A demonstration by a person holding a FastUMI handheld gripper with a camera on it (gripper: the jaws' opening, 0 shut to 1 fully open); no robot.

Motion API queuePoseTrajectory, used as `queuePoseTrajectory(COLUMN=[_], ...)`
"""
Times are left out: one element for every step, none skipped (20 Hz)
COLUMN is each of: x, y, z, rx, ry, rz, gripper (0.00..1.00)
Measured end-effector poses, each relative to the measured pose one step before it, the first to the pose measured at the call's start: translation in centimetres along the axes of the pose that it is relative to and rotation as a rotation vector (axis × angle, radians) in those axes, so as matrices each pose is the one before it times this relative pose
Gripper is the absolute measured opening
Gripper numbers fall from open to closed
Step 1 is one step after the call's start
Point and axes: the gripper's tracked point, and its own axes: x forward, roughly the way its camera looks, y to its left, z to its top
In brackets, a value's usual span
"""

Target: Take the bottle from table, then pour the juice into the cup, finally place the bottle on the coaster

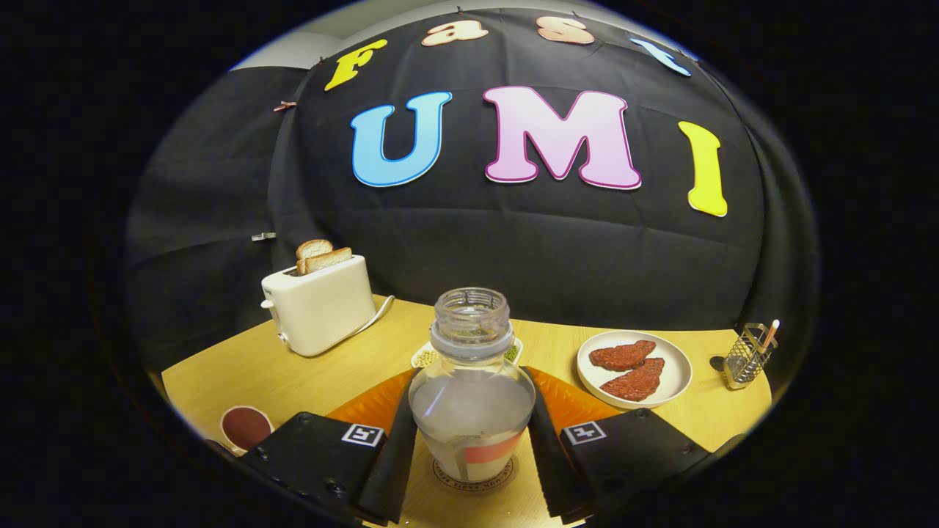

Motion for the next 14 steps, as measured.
queuePoseTrajectory(x=[0.280, 0.081, 0.146, 0.105, 0.185, 0.024, 0.139, -0.062, -0.122, 0.110, -0.024, -0.093, -0.018, -0.220], y=[-0.029, -0.197, 0.081, -0.009, -0.205, -0.021, -0.010, 0.037, 0.038, -0.012, 0.132, 0.107, -0.041, -0.104], z=[-0.306, -0.329, -0.247, -0.407, -0.333, -0.285, -0.278, -0.392, -0.006, 0.209, -0.144, 0.016, -0.293, -0.343], rx=[-0.00069, -0.00176, -0.00146, -0.00480, -0.00514, -0.00276, -0.00045, 0.00212, 0.00115, -0.00157, -0.01006, -0.01056, -0.01534, -0.00941], ry=[0.00363, 0.00379, 0.00589, 0.00902, 0.00723, 0.00527, 0.00740, 0.00844, -0.00412, -0.00668, 0.00295, -0.00200, 0.00707, 0.01454], rz=[-0.00107, -0.00324, 0.00389, -0.00007, -0.00220, 0.00019, 0.00148, 0.00205, -0.00117, -0.00062, 0.00475, 0.00153, 0.00092, -0.00072], gripper=[0.73, 0.74, 0.74, 0.74, 0.74, 0.75, 0.75, 0.76, 0.76, 0.77, 0.77, 0.77, 0.78, 0.79])
